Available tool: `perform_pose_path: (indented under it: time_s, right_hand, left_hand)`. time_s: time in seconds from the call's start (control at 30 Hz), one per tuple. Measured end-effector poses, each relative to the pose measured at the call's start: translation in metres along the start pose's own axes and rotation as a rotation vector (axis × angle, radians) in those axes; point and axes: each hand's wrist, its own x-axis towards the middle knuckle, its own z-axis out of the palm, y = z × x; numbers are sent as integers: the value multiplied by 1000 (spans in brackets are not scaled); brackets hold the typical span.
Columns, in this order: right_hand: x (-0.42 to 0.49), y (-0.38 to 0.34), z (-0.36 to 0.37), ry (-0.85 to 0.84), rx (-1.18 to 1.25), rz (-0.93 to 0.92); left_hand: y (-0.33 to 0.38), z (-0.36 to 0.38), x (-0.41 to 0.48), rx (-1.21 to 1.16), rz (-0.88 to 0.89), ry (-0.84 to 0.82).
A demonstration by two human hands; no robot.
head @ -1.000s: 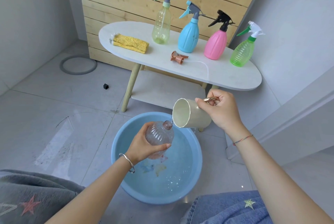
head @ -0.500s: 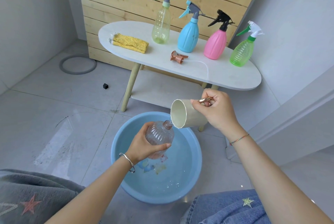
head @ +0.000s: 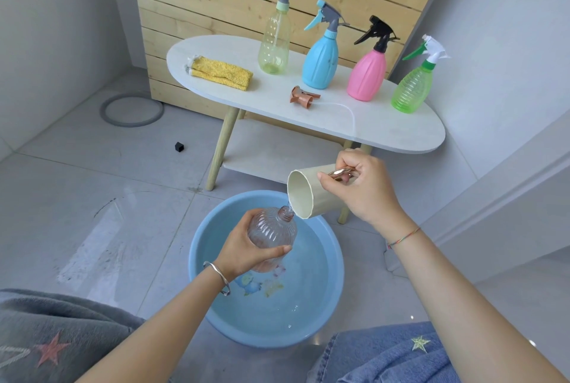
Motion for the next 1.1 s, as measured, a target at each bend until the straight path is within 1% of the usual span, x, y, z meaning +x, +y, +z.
perform_pose_path:
  time_s: [0.57,0.8,0.9,0.97,1.1]
  right_hand:
    - [0,-7,6,-46,-141,-195]
    - [-1,-6,9,-52,-150,-215]
    - [-3,-5,8,-29,-103,-168]
    - [-3,-3,8,14,-41,-94]
    - [-2,7,7,123,184,206]
  left_hand:
    - [-5,0,2,8,2,3]
    - [-7,-1,2,6,-9,14]
    - [-5,-1,1,-1,-6,17]
    - [-4,-1,1,-9,-9,24]
    - [-3,-3,1,-49,-23,41]
